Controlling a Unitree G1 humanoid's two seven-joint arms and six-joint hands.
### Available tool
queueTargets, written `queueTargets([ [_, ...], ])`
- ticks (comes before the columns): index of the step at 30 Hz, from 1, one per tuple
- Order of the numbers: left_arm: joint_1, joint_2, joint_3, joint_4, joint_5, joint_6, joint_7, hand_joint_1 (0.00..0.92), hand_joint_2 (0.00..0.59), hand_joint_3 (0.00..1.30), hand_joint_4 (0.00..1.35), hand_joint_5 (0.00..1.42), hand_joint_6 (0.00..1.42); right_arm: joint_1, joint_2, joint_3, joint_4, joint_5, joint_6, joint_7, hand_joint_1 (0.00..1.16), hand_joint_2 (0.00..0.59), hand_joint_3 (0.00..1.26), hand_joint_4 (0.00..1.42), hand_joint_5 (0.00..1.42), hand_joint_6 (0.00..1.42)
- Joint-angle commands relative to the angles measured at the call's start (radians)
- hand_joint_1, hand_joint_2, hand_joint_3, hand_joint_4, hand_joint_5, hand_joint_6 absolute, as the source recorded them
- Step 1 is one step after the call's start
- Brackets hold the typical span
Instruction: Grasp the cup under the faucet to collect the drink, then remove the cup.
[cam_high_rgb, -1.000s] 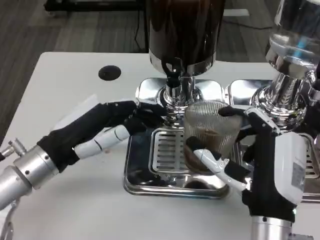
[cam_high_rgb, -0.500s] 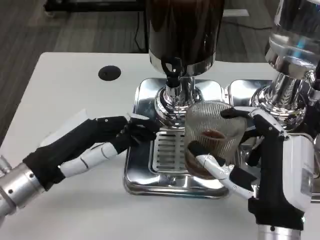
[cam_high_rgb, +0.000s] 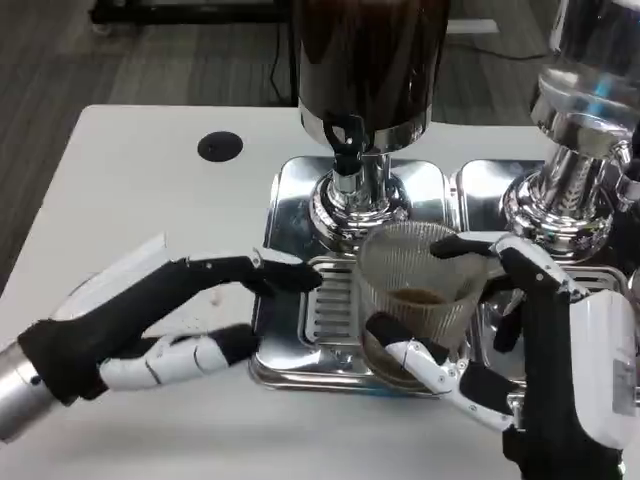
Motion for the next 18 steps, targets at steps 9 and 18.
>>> queueTargets([
  [9,0.074,0.087,0.035,0.03,0.161,-0.239,0.09,0.0,0.171,0.13,0.0,0.02,0.15,0.023,0.001,-0.007,-0.065,-0.001,-0.06,0.016,0.75,0.234,0.62,0.67,0.89,1.19],
  [18,0.068,0.111,0.009,0.063,0.2,-0.276,0.137,0.0,0.169,0.1,0.0,0.0,0.13,0.038,0.003,-0.008,-0.076,0.0,-0.071,0.02,0.74,0.228,0.62,0.67,0.89,1.19],
])
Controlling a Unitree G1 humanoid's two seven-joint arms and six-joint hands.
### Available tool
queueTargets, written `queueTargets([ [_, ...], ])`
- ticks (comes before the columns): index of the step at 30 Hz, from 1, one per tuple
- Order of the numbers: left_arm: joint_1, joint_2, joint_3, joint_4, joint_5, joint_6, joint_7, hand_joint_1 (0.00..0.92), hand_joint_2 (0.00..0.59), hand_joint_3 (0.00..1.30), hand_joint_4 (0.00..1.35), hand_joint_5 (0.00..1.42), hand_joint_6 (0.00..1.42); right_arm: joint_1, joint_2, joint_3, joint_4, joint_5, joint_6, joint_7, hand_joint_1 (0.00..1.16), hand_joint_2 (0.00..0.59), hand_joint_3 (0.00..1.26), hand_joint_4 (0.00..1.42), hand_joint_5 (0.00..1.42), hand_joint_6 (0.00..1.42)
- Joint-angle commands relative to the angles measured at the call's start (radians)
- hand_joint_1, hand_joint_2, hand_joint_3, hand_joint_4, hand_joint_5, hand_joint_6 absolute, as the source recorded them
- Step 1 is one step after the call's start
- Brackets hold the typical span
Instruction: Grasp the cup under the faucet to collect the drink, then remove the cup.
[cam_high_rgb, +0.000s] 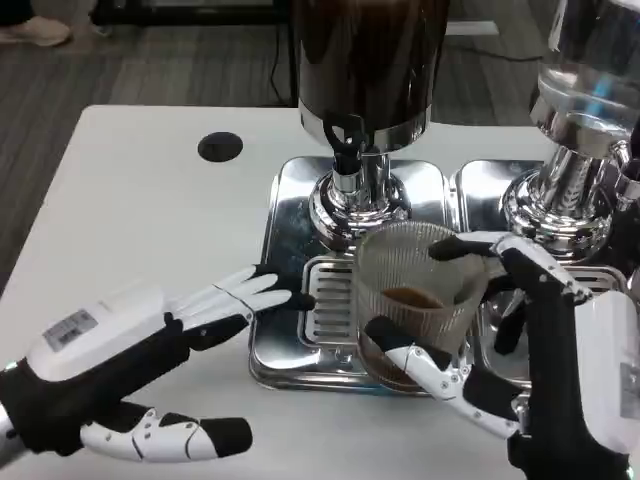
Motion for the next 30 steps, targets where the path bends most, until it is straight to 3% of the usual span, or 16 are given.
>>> queueTargets([
  [1,-0.001,0.022,-0.016,0.018,0.022,-0.025,0.028,0.0,0.169,0.1,0.0,0.0,0.13,0.004,0.004,0.0,-0.031,0.0,-0.05,-0.011,0.74,0.228,0.62,0.68,0.89,1.19],
  [30,0.007,0.044,-0.037,0.033,0.003,-0.005,0.054,0.0,0.164,0.08,0.0,0.0,0.12,0.001,0.006,-0.011,-0.025,0.002,-0.068,-0.01,0.73,0.227,0.63,0.69,0.91,1.23],
])
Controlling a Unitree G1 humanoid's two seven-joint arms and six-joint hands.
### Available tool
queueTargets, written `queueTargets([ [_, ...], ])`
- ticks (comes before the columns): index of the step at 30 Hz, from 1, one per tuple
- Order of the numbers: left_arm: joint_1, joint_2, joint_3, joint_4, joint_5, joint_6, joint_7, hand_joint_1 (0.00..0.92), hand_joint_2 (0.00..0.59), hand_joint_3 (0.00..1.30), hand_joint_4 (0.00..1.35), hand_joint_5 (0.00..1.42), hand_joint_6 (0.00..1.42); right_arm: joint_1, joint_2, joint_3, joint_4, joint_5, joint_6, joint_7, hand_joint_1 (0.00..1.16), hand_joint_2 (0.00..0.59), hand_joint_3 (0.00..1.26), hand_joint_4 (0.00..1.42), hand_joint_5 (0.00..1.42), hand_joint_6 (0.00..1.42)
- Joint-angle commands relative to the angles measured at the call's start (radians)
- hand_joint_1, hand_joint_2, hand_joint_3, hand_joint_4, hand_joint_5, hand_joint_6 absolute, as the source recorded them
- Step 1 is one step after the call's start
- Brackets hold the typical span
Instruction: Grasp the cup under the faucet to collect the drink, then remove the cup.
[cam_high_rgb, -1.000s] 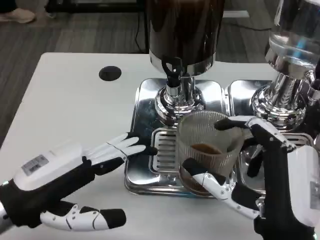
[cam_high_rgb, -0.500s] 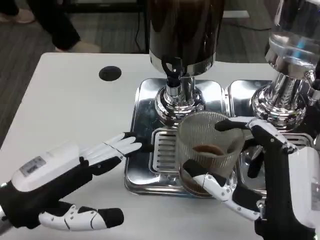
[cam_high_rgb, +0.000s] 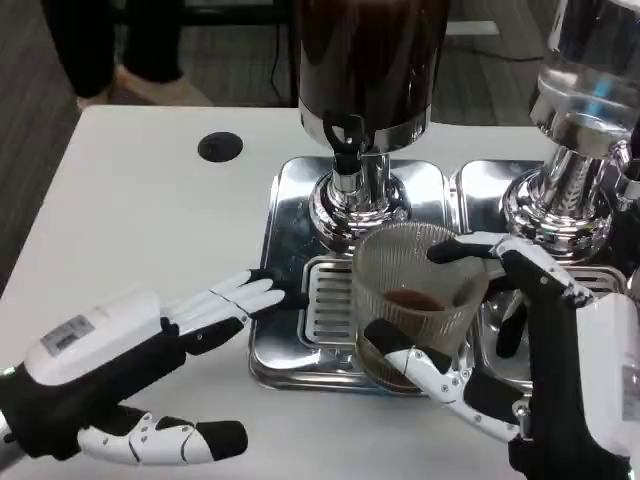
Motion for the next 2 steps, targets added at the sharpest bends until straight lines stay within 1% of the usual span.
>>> queueTargets([
  [1,0.007,0.019,-0.004,-0.002,0.001,0.01,0.016,0.0,0.164,0.08,0.0,0.0,0.12,-0.006,0.006,-0.005,-0.025,0.002,-0.041,-0.009,0.73,0.227,0.63,0.69,0.92,1.23],
  [2,0.007,0.018,-0.004,-0.004,0.0,0.012,0.016,0.0,0.164,0.08,0.0,0.0,0.12,-0.006,0.006,-0.005,-0.025,0.003,-0.041,-0.009,0.73,0.227,0.63,0.69,0.92,1.23],
])
